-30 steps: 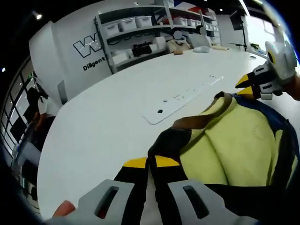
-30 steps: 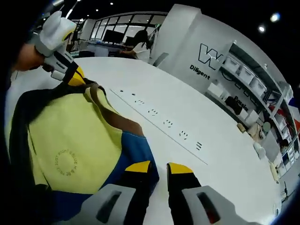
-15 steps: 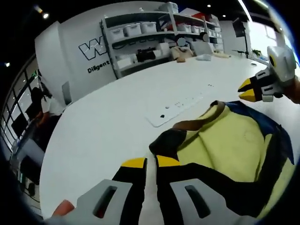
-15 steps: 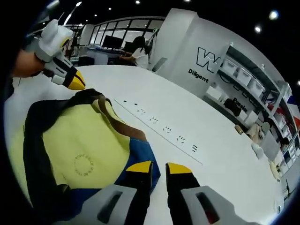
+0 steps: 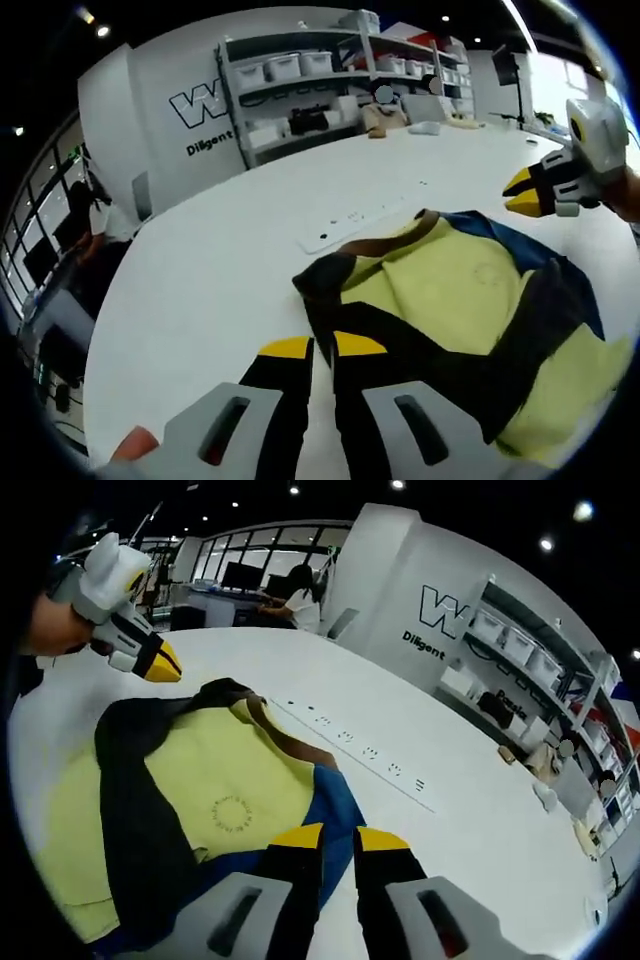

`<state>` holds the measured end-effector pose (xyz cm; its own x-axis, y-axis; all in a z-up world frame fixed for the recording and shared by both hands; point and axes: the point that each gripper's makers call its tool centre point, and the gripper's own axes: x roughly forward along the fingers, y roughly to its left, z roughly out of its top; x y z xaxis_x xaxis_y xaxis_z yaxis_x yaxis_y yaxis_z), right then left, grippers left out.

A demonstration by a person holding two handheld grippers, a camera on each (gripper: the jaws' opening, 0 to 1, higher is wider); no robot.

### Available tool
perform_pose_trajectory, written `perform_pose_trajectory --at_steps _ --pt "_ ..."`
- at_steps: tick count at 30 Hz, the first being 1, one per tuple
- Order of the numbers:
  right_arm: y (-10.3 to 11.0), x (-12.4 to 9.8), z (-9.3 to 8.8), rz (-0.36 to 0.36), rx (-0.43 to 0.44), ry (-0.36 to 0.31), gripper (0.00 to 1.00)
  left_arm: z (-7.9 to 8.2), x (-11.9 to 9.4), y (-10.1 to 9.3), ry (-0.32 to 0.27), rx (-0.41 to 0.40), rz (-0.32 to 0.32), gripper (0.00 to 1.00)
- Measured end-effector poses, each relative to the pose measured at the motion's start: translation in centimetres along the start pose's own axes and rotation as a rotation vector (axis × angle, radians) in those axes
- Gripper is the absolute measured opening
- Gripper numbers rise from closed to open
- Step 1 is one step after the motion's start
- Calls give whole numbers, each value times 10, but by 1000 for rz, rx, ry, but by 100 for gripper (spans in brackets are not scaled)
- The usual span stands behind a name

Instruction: Fold the garment on the visible template until the final outline fits inside the template.

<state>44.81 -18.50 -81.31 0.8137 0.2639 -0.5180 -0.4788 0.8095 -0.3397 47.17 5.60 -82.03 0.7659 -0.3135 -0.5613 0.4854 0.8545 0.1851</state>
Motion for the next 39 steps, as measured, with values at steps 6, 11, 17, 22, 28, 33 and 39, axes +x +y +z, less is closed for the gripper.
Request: perform_pose_trajectory --at_steps 6,11,17,22,28,33,39 --pt "10 -25 -5 1 -9 -3 7 -6 -21 -15 -3 -2 -8 4" --pt "17 -42 -9 1 -7 -6 7 -9 -37 -25 -10 -6 -11 4" --pt "30 -63 -21 6 -10 -4 6 -12 -58 -41 -23 -9 -17 4" --pt "37 -74 -25 13 -11 -3 7 -15 -69 -52 -29 -4 -27 3" --pt "62 -102 -40 37 -19 9 6 -26 -91 -84 -36 0 -61 3" --pt "81 -110 -51 68 -33 24 6 -28 -100 -109 -45 6 -96 3" --pt "93 -109 -62 97 -21 49 6 -23 -100 -139 -51 44 -149 3"
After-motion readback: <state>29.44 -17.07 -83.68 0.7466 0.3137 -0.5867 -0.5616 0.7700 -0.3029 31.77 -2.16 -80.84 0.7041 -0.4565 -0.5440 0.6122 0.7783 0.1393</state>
